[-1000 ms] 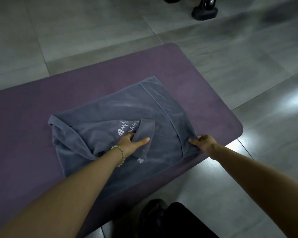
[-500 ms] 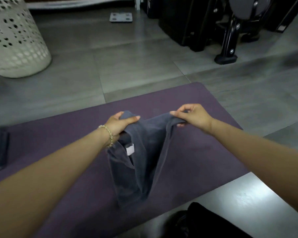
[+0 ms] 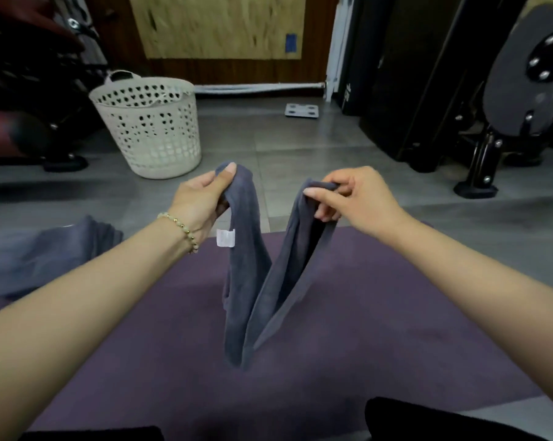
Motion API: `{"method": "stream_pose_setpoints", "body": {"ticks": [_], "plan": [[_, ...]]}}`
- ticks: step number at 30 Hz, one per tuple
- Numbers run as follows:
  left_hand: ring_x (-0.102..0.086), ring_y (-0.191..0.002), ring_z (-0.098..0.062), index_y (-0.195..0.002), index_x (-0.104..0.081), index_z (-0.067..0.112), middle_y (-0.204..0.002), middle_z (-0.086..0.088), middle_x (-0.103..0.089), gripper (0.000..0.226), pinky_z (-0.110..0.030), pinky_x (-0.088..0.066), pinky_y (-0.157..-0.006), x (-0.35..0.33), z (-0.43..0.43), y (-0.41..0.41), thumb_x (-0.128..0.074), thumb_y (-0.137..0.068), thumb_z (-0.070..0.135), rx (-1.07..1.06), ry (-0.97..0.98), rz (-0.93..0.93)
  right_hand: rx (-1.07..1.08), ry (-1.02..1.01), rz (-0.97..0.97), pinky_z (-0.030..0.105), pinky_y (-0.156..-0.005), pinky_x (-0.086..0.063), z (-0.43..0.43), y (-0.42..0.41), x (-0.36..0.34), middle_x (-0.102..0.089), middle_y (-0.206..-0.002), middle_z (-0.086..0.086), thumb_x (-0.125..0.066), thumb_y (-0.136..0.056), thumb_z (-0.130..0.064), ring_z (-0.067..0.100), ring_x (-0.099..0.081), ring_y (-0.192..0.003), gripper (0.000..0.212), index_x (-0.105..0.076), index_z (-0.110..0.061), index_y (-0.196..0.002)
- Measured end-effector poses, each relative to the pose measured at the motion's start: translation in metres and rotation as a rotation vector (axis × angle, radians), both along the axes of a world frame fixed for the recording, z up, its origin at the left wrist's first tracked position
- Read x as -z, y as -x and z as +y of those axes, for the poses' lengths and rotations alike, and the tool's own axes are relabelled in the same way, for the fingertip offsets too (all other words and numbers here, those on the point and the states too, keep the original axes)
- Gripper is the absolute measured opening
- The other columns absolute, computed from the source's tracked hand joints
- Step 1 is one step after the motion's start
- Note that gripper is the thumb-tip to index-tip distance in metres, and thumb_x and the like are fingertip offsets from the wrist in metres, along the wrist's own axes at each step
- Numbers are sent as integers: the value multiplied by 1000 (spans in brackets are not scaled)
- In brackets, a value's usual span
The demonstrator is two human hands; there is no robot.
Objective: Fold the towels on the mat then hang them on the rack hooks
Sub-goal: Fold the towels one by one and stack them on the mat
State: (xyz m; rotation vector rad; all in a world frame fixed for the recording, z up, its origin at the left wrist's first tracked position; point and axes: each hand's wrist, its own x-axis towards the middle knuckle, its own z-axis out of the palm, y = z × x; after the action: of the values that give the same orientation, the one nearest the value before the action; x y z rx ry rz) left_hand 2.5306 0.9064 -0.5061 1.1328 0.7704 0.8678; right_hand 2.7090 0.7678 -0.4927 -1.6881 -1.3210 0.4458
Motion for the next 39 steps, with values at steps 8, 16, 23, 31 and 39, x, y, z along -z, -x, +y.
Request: {"method": "stream_pose_setpoints", "body": {"ticks": [8,16,23,31,39], "plan": [[-65,-78,-7,-87,-66,9,-88,-4,-68,25,-14,-54,-69,-9,-15,62,-50,-98,24,-8,-84,70,-182,54,-340,31,-62,-32,11,67,-20,-42,-65,4,-50,-98,-29,12,-38,-59,41,-55,2,-71],[-68,-76,-2,-95,-67,14,-84,3,-73,28,-15,-55,-73,-12,-28,68,-44,-100,28,271,-78,149,-306,-55,-170,19,-74,-40,16,97,-2,-55,-78,-10,-59,-93,-19,1,-51,-73,20,-67,-29,-78],[-65,-91,-12,-99,-66,9,-90,-5,-68,33,-23,-53,-89,-16,-34,63,-39,-101,28,359,-128,115,-102,-184,111,15,-73,-47,15,101,-5,-71,-76,-7,-70,-85,-13,-1,-62,-71,10,-73,-15,-76],[-64,-75,-5,-101,-68,1,-80,1,-71,41,-16,-53,-74,-19,-41,62,-42,-100,33,371,-325,229,-21,-193,271,17,-70,-48,15,104,-4,-71,-77,6,-66,-88,-18,5,-61,-72,18,-71,-4,-79],[-43,-67,-19,-75,-63,2,-66,-9,-52,30,-29,-38,-63,-10,-34,57,-61,-92,25,156,-455,203,116,-234,370,10,-64,-40,21,95,8,-48,-73,-6,-71,-84,-24,4,-46,-67,27,-46,-17,-75]]}}
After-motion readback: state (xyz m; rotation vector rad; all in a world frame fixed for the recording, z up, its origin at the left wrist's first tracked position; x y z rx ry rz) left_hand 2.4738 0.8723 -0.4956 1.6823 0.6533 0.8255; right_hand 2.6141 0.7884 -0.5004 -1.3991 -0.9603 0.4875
